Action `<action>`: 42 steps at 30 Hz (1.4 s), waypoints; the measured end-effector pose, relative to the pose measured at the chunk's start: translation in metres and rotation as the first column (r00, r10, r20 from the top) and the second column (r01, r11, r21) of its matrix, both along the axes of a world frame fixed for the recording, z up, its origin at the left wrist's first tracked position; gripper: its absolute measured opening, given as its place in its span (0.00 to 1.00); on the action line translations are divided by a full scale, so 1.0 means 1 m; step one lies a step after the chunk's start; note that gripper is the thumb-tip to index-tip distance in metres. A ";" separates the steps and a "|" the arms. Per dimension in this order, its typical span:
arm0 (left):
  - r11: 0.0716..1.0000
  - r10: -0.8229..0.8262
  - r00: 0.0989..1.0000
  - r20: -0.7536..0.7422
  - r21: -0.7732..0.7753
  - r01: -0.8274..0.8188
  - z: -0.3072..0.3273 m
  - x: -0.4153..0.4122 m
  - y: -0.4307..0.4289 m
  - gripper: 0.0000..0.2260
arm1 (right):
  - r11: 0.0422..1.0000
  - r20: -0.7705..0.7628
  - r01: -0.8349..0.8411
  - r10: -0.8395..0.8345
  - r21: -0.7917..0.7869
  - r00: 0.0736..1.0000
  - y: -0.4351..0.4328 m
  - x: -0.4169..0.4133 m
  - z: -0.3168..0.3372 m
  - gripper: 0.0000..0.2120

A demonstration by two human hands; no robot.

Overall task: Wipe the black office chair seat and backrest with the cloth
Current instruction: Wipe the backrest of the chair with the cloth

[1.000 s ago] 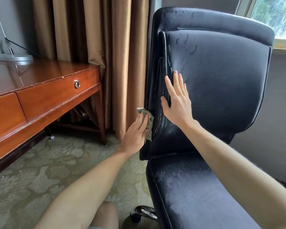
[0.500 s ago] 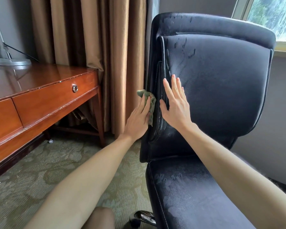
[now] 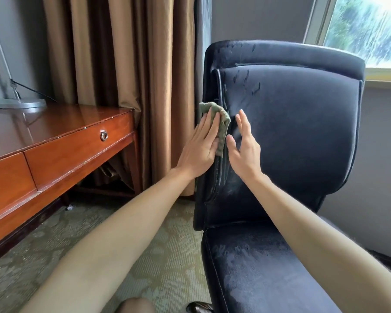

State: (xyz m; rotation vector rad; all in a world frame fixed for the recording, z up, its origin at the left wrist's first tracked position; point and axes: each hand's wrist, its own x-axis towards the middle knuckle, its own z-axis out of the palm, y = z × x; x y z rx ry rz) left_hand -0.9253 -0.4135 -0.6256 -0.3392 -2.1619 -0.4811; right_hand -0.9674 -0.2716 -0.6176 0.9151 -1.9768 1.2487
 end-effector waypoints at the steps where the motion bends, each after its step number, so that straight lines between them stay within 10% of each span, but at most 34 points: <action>1: 1.000 0.001 1.000 0.007 -0.023 -0.001 0.007 -0.002 0.002 0.27 | 0.998 0.041 -0.029 0.031 -0.047 0.999 0.002 0.002 0.004 0.28; 6: 0.998 0.030 0.998 0.061 -0.062 -0.026 0.032 -0.007 0.012 0.28 | 0.983 0.114 -0.107 0.125 -0.150 0.986 0.015 0.001 0.026 0.10; 21: 0.967 0.254 0.960 0.115 -0.030 -0.253 0.088 -0.023 -0.010 0.29 | 0.916 0.379 0.358 -0.272 -0.180 0.885 0.018 -0.046 0.101 0.12; 32: 0.900 0.093 0.959 0.269 0.390 -0.197 0.119 -0.035 -0.010 0.43 | 0.943 0.036 0.270 -0.268 -0.194 0.963 -0.014 -0.055 0.083 0.28; 42: 0.914 0.170 0.960 0.224 0.328 -0.239 0.123 -0.034 -0.007 0.37 | 0.942 -0.036 0.322 -0.320 0.095 0.947 -0.028 -0.065 0.074 0.26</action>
